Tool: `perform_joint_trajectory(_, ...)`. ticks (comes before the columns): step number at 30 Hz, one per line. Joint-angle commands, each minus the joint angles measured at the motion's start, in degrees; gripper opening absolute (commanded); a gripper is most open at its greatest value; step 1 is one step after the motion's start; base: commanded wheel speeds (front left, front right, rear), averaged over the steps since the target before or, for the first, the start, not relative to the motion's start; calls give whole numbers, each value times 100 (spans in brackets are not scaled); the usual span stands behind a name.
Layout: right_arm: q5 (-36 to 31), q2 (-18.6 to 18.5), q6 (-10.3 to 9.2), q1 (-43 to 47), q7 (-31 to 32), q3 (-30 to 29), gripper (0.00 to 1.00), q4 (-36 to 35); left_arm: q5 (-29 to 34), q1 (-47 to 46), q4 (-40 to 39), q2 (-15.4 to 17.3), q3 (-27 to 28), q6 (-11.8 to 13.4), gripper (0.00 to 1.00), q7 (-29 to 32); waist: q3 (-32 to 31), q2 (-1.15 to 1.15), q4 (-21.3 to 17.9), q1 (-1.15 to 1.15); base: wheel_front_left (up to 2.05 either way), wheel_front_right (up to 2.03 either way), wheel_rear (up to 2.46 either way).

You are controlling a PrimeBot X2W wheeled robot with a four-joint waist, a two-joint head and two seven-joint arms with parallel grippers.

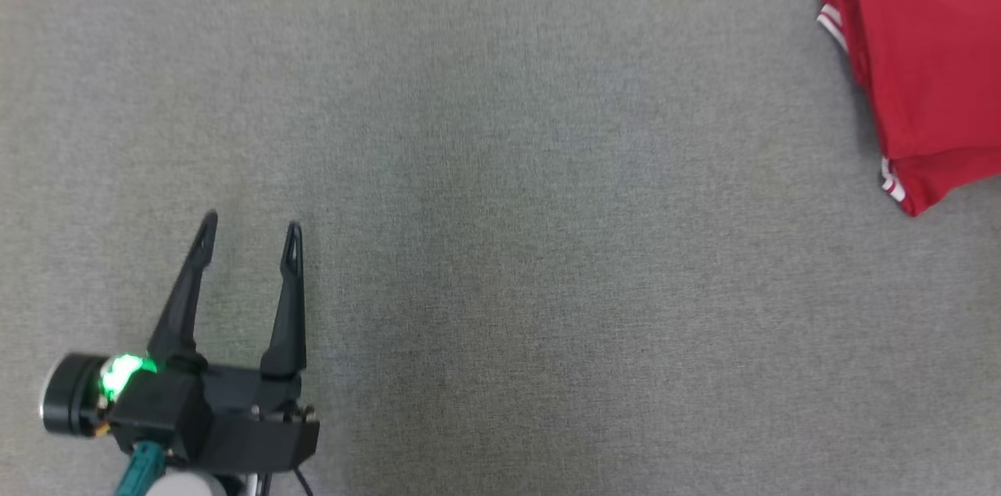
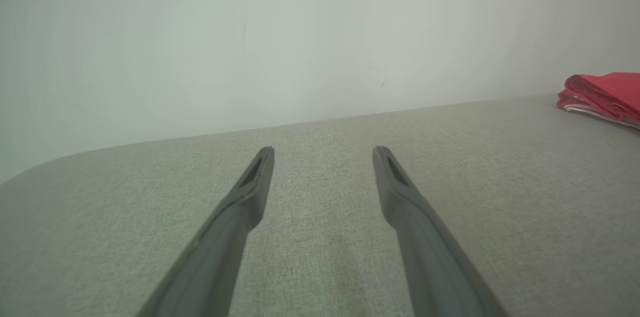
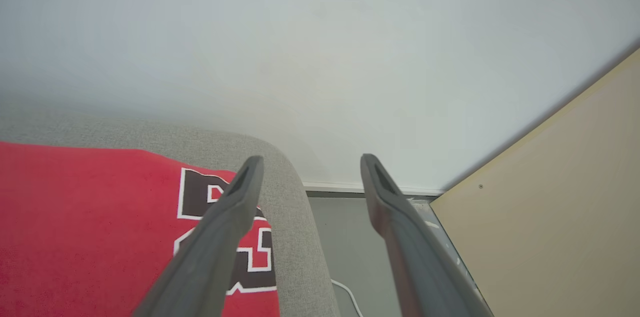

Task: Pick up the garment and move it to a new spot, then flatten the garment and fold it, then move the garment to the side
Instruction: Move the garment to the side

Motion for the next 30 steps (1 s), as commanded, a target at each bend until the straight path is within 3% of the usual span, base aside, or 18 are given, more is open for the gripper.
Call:
perform_joint_trajectory(1, 19, 102, -13, 61, -35, -39, 100, -93, -9, 148, 44, -21, 19, 20, 100, -12, -267, 0, -24, 0, 0, 0, 0)
perform_joint_trajectory(6, 81, 448, -13, 455, -49, -422, 100, -834, -73, 484, 213, -72, 161, 29, 100, -12, -761, 0, -65, 0, 0, 0, 0)
perform_joint_trajectory(15, -280, 1395, -13, 2145, -52, -1305, 100, -2761, -126, 1019, 393, -145, 378, 28, 100, -12, -1492, 0, -39, 0, 0, 0, 0)
perform_joint_trajectory(30, -885, 3063, -13, 4775, -54, -2022, 100, -5528, -126, 1244, 493, -240, 479, 35, 100, -12, -1932, 0, 279, 0, 0, 0, 0)
